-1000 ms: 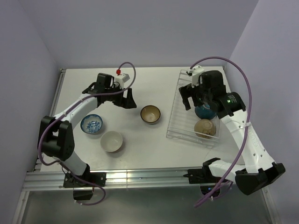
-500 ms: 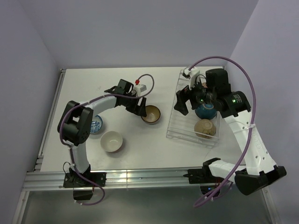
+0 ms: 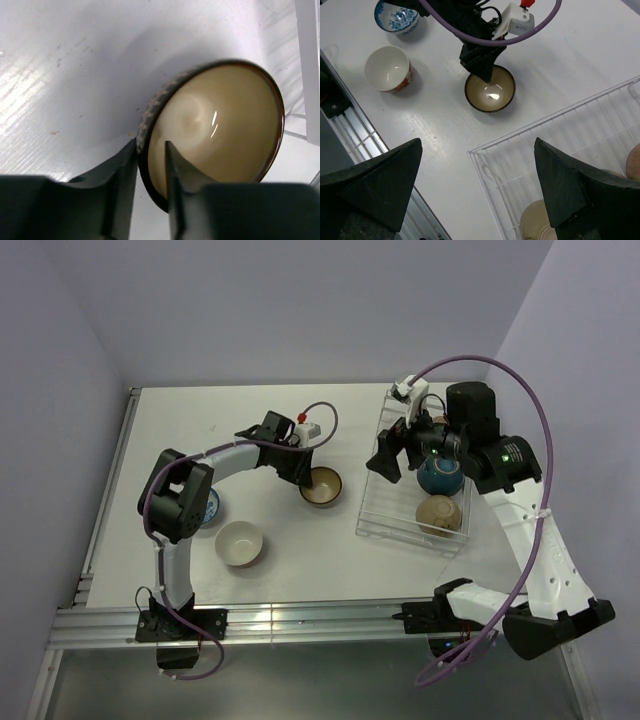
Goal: Load the bowls into the dish rack
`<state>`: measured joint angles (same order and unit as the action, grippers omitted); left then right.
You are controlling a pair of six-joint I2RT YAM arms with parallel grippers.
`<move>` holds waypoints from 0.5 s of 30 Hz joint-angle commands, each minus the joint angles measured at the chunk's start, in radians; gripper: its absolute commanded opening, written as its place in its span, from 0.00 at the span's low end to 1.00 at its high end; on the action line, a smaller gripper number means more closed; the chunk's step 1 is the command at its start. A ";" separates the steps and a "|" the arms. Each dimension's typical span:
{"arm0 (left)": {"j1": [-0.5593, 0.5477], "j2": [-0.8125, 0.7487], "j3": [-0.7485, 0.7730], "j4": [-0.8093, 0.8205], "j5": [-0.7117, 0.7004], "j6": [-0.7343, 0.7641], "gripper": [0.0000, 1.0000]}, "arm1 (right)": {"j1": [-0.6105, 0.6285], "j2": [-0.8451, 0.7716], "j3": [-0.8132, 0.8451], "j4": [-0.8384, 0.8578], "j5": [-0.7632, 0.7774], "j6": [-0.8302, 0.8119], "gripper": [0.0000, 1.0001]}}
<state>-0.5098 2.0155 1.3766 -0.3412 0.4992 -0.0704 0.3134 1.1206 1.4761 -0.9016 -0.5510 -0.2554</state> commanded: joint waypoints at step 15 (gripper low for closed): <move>0.001 -0.376 -0.079 0.232 -0.024 -0.190 0.00 | -0.175 0.215 0.144 -0.122 -0.300 0.071 0.99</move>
<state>-0.5076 1.7988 1.2701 -0.2489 0.4698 -0.2142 0.1879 1.3102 1.5475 -1.0046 -0.7227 -0.2203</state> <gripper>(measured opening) 0.083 0.993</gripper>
